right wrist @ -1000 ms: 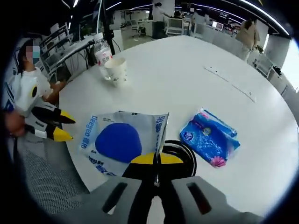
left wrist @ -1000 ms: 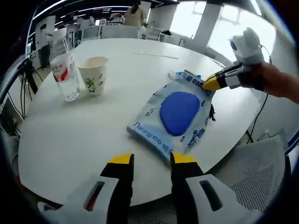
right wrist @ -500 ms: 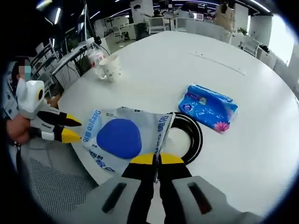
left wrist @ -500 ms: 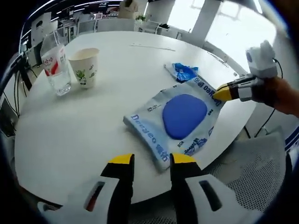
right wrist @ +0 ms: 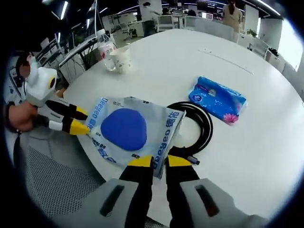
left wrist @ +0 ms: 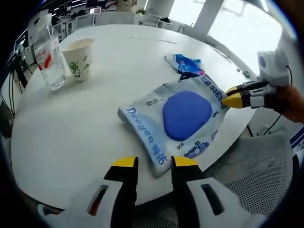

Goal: Arrange the tabletop items into an orderly group along one side of the table until the central work area is clear of visible clutter.

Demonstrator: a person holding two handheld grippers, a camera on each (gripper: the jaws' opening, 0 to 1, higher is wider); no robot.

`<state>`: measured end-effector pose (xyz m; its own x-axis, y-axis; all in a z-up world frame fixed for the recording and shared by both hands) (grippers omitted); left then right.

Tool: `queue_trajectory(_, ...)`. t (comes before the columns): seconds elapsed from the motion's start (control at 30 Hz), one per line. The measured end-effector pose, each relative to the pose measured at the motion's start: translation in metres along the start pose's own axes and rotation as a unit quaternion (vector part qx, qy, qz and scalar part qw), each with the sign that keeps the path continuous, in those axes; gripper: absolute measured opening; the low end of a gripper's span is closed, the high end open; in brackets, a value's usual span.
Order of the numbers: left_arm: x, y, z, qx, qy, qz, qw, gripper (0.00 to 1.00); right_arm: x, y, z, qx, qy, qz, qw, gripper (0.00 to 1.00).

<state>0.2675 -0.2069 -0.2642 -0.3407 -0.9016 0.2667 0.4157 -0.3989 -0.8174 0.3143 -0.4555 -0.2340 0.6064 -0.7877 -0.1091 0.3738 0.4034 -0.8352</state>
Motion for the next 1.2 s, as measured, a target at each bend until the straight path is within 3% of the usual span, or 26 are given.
queue_trajectory(0.13, 0.000, 0.002, 0.000, -0.001, -0.001, -0.002, 1.0000, 0.19, 0.000, 0.001, -0.001, 0.001, 0.000, 0.000, 1.0000, 0.07)
queue_trajectory(0.23, 0.002, 0.004, 0.001, -0.006, 0.015, -0.003, 0.9999, 0.10, -0.002, 0.001, -0.001, 0.004, 0.006, 0.006, 1.0000, 0.00)
queue_trajectory(0.37, 0.003, 0.005, 0.003, -0.008, 0.034, 0.002, 0.9994, 0.02, -0.009, 0.001, 0.003, 0.001, -0.005, 0.008, 1.0000, 0.00)
queue_trajectory(0.63, -0.008, -0.004, 0.015, 0.010, 0.029, 0.014, 0.9994, 0.00, -0.013, -0.001, 0.019, 0.016, -0.002, 0.013, 0.9998, 0.00)
queue_trajectory(0.83, -0.021, -0.008, 0.038, 0.022, 0.043, 0.033, 0.9983, 0.00, -0.015, 0.006, 0.043, 0.030, -0.016, 0.011, 0.9994, 0.00)
queue_trajectory(1.2, -0.048, 0.009, 0.083, 0.040, 0.016, 0.050, 0.9978, 0.00, -0.003, 0.014, 0.071, 0.046, -0.017, 0.008, 0.9988, 0.00)
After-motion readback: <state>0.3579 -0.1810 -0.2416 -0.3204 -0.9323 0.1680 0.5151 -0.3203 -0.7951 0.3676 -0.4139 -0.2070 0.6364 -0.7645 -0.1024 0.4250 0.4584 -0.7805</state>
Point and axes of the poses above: the point that each gripper's makers call its tool centre point, and the gripper's own axes: y roughly forward along the fingers, x roughly to its right, z roughly out of its top, the point moved 9 cm from there along -y, roughly backward along the fingers, and after that the axes turned 2 degrees about -x, right-handed, at the moved point
